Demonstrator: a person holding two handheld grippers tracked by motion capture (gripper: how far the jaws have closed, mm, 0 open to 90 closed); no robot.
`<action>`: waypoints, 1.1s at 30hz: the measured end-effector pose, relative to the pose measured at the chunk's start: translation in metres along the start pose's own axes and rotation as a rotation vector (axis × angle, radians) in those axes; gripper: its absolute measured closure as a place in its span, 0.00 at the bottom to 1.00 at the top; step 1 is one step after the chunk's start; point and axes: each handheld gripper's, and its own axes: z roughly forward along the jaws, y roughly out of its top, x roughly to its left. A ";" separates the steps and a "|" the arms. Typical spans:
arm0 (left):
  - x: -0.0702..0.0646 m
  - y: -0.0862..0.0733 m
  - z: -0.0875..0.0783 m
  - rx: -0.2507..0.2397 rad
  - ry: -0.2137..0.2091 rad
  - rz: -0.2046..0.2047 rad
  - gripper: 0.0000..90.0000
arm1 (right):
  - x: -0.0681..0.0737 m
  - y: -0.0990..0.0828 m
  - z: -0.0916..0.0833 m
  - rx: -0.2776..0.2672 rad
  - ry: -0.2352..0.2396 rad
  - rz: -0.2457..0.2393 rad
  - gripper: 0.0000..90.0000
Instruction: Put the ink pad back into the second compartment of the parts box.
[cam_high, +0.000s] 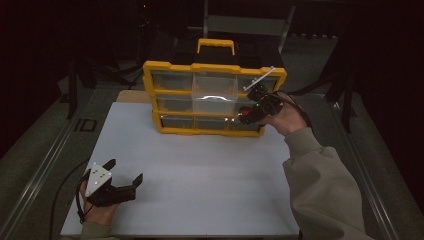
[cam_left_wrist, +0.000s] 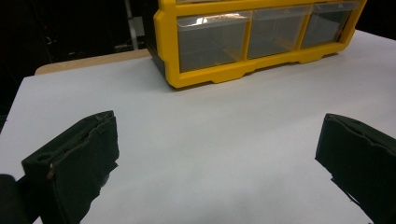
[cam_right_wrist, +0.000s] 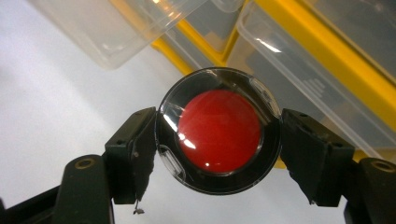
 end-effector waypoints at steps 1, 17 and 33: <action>0.000 0.000 0.000 -0.001 0.000 0.001 0.00 | -0.002 0.001 0.000 -0.002 -0.001 0.000 0.33; 0.000 0.000 0.000 -0.002 0.001 -0.002 0.00 | -0.012 0.012 -0.013 -0.008 -0.004 0.013 0.33; 0.000 0.000 0.000 -0.001 0.002 0.000 0.00 | -0.007 0.026 -0.038 0.004 -0.048 -0.032 0.33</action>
